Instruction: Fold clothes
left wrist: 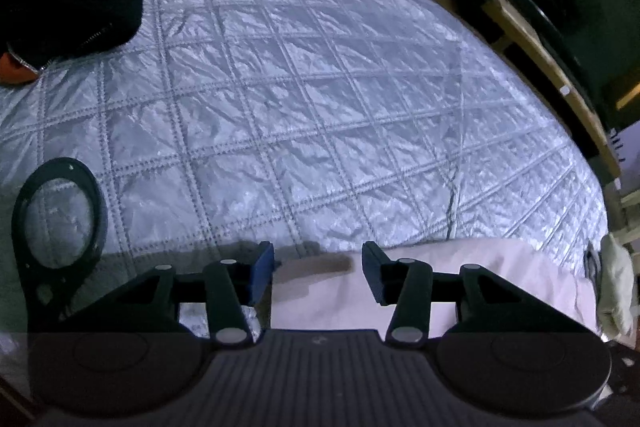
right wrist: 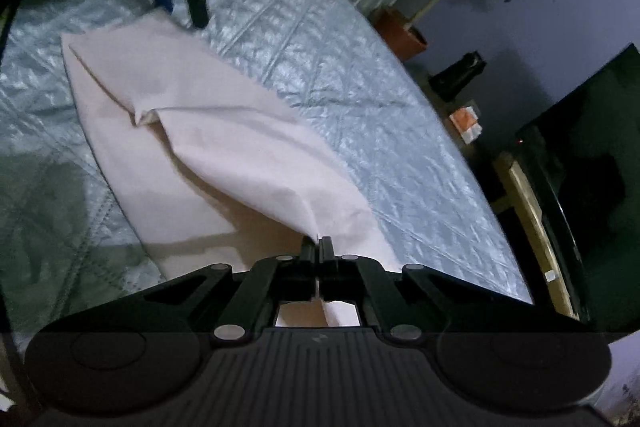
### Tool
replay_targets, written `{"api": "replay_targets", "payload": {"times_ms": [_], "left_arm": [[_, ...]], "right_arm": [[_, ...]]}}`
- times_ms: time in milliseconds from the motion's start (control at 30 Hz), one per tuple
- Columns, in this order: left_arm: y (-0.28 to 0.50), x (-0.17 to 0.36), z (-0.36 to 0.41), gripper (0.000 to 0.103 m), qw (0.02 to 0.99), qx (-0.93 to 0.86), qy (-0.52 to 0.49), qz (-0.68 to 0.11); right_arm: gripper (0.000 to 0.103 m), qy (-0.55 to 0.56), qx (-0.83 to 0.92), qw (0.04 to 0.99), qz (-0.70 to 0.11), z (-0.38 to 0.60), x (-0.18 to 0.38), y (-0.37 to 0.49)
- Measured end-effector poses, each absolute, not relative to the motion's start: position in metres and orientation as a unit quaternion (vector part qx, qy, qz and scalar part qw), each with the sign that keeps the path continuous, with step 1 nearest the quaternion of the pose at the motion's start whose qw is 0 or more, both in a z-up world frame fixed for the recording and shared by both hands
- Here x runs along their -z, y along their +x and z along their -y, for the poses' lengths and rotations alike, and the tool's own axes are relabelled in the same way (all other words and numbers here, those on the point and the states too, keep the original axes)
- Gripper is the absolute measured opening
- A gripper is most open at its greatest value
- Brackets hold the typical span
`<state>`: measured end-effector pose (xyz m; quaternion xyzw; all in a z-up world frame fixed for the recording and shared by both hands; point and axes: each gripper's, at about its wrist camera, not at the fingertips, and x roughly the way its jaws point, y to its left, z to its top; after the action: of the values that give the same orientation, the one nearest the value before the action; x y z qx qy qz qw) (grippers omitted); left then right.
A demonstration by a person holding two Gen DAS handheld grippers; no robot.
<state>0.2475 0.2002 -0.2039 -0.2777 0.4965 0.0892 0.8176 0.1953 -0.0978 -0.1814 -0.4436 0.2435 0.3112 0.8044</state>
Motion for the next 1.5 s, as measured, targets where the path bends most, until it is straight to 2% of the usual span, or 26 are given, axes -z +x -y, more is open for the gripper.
{"api": "replay_targets", "payload": {"times_ms": [267,333,400,467,533,567,600,667,700,767,800,867,967,1200,1333,1433,1467,1500], "left_arm": [[0.248,0.205,-0.200,0.044,0.819,-0.092,-0.275,-0.495],[0.248,0.205,-0.199,0.044,0.819,-0.091,-0.274,-0.496],[0.248,0.205,-0.199,0.045,0.819,-0.091,-0.272,-0.496],[0.248,0.205,-0.198,0.045,0.819,-0.091,-0.272,-0.496],[0.248,0.205,-0.199,0.045,0.819,-0.091,-0.274,-0.496],[0.248,0.205,-0.199,0.045,0.819,-0.091,-0.274,-0.496],[0.248,0.205,-0.199,0.045,0.819,-0.091,-0.275,-0.496],[0.248,0.205,-0.199,0.045,0.819,-0.091,-0.276,-0.496],[0.248,0.205,-0.199,0.045,0.819,-0.091,-0.275,-0.495],[0.248,0.205,-0.199,0.045,0.819,-0.091,-0.276,-0.495],[0.248,0.205,-0.199,0.045,0.819,-0.091,-0.276,-0.495],[0.249,0.206,-0.198,0.045,0.819,-0.091,-0.275,-0.495],[0.250,0.206,-0.196,0.047,0.820,-0.091,-0.270,-0.496],[0.251,0.206,-0.194,0.049,0.824,-0.092,-0.267,-0.491],[0.251,0.205,-0.193,0.049,0.825,-0.094,-0.265,-0.490],[0.251,0.203,-0.191,0.049,0.828,-0.093,-0.260,-0.488],[0.251,0.203,-0.190,0.049,0.829,-0.092,-0.258,-0.488],[0.251,0.203,-0.190,0.049,0.829,-0.091,-0.256,-0.488]], "right_arm": [[0.002,-0.434,-0.356,0.800,-0.213,0.127,0.161,0.173],[0.006,-0.437,-0.365,0.786,-0.241,0.132,0.170,0.178],[0.015,-0.457,-0.373,0.757,-0.281,0.132,0.184,0.185],[0.016,-0.476,-0.374,0.733,-0.311,0.133,0.195,0.188],[0.018,-0.435,-0.363,0.762,-0.314,0.137,0.183,0.195],[0.026,-0.415,-0.357,0.776,-0.315,0.139,0.177,0.199],[0.039,-0.391,-0.343,0.791,-0.322,0.143,0.173,0.204],[0.053,-0.327,-0.280,0.828,-0.359,0.163,0.172,0.220],[0.052,-0.286,-0.245,0.844,-0.383,0.176,0.173,0.229],[0.046,-0.137,-0.167,0.868,-0.447,0.221,0.181,0.245],[0.047,-0.069,-0.144,0.874,-0.459,0.240,0.183,0.246],[0.046,0.053,-0.110,0.876,-0.467,0.272,0.186,0.244],[0.046,0.158,-0.091,0.870,-0.458,0.294,0.189,0.245],[0.046,0.342,-0.040,0.836,-0.428,0.334,0.215,0.250],[0.047,0.424,-0.037,0.803,-0.417,0.341,0.230,0.253],[0.048,0.447,-0.034,0.794,-0.410,0.344,0.236,0.254],[0.044,0.433,-0.029,0.802,-0.412,0.341,0.235,0.256],[0.036,0.418,-0.025,0.808,-0.414,0.338,0.234,0.258]]}}
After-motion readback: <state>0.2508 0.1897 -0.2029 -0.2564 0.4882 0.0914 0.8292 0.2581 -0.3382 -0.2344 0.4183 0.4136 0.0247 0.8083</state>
